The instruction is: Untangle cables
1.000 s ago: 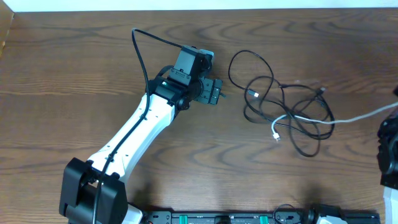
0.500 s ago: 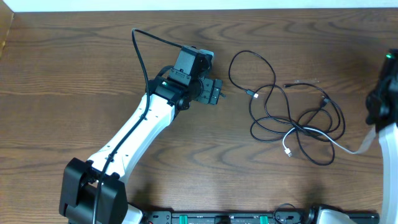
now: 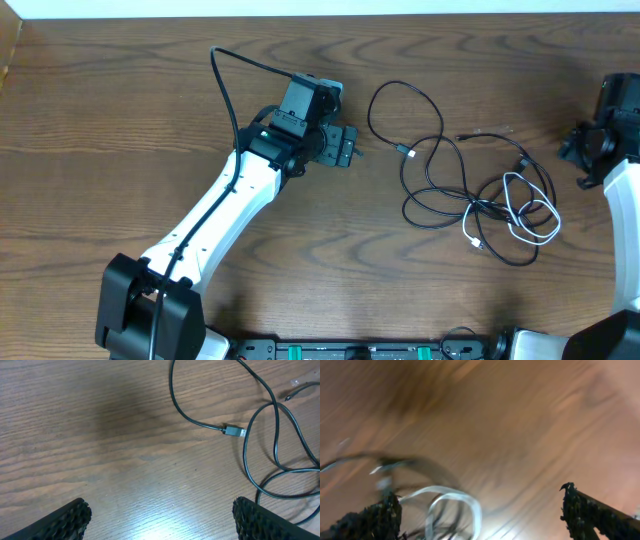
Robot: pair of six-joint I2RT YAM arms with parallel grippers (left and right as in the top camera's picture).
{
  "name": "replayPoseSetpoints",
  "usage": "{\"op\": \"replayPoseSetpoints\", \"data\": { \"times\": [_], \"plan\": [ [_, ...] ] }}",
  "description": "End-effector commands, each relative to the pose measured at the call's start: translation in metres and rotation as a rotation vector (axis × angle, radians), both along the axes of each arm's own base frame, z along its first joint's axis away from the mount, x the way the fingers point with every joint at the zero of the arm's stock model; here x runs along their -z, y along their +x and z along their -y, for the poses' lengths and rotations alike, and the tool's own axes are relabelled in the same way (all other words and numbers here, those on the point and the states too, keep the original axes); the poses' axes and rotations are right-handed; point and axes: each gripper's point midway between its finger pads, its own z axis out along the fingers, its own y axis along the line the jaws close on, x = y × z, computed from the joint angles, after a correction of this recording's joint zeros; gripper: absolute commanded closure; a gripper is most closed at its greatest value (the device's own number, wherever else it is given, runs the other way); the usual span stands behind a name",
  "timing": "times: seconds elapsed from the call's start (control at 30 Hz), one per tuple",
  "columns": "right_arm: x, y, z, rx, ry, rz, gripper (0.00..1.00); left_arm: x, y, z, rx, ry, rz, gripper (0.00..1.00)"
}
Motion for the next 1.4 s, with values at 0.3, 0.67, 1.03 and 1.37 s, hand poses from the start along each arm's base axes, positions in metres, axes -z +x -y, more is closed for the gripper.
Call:
{"op": "replayPoseSetpoints", "data": {
  "times": [0.3, 0.67, 1.03, 1.37],
  "plan": [
    [0.028, -0.011, -0.107, -0.421, 0.52, -0.066, 0.01, 0.006, 0.001, -0.003, -0.017, 0.008, -0.012, 0.09],
    [0.094, -0.055, -0.12, -0.409, 0.592, -0.215, 0.01, 0.005, 0.003, -0.002, -0.032, -0.005, -0.009, 0.09],
    [0.13, -0.032, -0.134, -0.51, 0.523, -0.104, 0.01, 0.004, 0.004, -0.001, -0.032, -0.008, -0.005, 0.09],
    [0.13, -0.022, -0.135, -0.53, 0.504, -0.064, 0.99, 0.003, 0.005, -0.001, -0.032, -0.011, 0.001, 0.09]
  ]
}}
